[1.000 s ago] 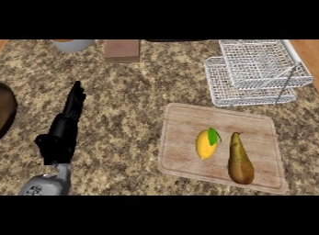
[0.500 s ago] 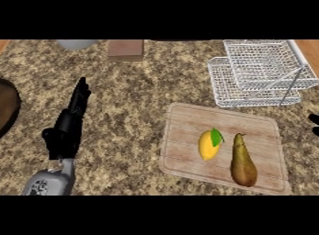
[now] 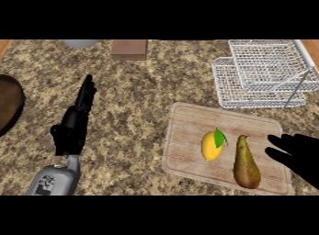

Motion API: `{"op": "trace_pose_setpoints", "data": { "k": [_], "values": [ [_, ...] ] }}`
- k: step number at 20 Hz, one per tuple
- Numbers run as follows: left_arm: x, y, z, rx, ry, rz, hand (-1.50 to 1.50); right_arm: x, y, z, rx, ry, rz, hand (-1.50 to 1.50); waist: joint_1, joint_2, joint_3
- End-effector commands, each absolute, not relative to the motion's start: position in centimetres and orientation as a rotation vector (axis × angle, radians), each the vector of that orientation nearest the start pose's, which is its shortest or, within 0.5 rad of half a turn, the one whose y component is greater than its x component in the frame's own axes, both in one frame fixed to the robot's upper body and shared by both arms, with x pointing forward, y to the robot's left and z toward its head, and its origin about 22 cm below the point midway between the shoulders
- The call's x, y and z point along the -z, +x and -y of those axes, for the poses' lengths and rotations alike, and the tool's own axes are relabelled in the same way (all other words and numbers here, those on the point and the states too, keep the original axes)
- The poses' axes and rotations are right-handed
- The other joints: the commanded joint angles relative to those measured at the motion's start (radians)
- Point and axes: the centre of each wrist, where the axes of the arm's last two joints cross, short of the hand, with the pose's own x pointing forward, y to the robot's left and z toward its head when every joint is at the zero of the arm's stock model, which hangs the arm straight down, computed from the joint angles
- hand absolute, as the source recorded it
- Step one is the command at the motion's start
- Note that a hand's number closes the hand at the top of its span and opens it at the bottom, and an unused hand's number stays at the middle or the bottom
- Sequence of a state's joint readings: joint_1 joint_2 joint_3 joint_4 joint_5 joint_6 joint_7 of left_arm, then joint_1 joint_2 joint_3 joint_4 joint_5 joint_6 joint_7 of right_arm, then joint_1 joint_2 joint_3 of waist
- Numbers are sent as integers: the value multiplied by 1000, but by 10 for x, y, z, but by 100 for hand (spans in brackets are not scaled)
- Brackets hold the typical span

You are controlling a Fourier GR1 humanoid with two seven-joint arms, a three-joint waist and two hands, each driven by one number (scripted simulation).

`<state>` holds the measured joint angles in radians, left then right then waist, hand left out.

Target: Pick the pear from the cutting board and place it in the tiered basket

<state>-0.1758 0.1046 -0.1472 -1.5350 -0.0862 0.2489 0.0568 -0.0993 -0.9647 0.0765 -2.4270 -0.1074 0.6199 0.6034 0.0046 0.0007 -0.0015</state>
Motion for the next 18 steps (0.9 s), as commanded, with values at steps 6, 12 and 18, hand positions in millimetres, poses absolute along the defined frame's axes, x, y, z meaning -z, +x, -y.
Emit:
{"op": "trace_pose_setpoints", "data": {
  "k": [6, 12, 18],
  "values": [
    [-26, 272, -188, 99, 170, 1661, 0, -235, 163, 229, -1610, -535, 1129, -150, 1, 0, 0],
    [-33, 273, -196, 105, 198, 1669, 0, -232, 174, 234, -1618, -619, 1090, -150, 1, 0, 1],
    [-33, 266, -204, 112, 198, 1664, 0, -222, 166, 238, -1670, -662, 1074, -150, -6, -2, 2]
  ]
}}
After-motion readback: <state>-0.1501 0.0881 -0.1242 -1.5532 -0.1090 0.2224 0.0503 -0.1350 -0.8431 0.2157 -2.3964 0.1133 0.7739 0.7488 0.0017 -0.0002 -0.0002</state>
